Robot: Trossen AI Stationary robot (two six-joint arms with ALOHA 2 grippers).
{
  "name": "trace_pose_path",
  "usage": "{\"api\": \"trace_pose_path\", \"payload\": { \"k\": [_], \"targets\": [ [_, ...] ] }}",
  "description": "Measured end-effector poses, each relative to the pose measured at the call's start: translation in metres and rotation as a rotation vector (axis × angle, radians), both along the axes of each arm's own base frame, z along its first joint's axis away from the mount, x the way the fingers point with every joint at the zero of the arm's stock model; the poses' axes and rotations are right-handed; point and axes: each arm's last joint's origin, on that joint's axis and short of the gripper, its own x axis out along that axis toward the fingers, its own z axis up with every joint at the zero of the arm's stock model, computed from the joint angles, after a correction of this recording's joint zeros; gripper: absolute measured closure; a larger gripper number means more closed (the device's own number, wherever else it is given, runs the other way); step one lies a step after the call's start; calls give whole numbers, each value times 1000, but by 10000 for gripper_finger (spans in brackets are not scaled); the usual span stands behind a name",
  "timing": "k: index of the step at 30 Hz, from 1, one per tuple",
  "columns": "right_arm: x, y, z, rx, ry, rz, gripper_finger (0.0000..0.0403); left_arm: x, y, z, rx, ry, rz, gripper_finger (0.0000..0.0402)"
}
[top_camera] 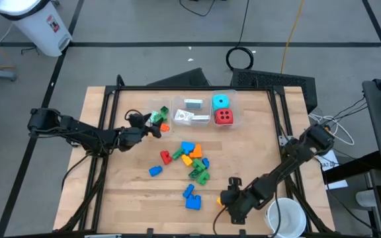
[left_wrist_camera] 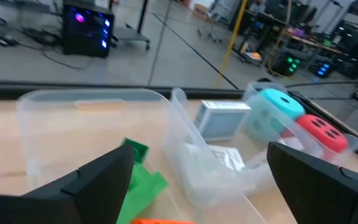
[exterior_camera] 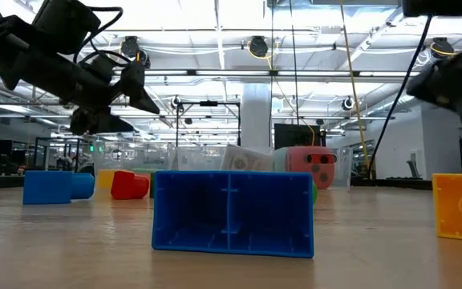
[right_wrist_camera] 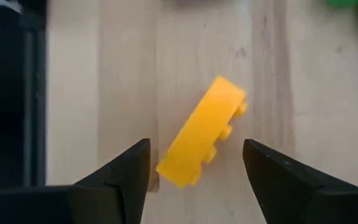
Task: Pick & Place Toys
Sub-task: Put the yellow game piece into the left transparent bin
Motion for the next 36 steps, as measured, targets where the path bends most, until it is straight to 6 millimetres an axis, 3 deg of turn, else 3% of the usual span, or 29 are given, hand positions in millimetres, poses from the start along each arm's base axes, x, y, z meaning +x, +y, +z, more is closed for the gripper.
{"api": "trace_pose_path", "payload": {
  "k": [6,10,16,19,21,26,30,36],
  "targets": [
    [3,3,-22,-34,50,-19,175,2,-2,-1,-50,-18,-86,27],
    [3,1,-27,-71,68,9,197,3,-3,-1,-69,-20,-129,27],
    [7,-5,-23,-108,46,85,289,4,-5,-1,-98,-36,-166,27],
    [10,-12,-13,-122,13,126,347,4,-5,-1,-112,-35,-200,27],
    [12,-18,-2,-125,-22,152,358,5,-6,-2,-122,-34,-229,27],
    [15,-37,32,-158,-141,187,358,6,-7,-1,-139,-36,-283,27],
    [16,-58,51,-301,-274,204,355,7,-7,0,-138,-51,-307,27],
    [29,-111,41,-373,-528,208,355,11,0,6,-135,-58,-401,27]
  ]
}}
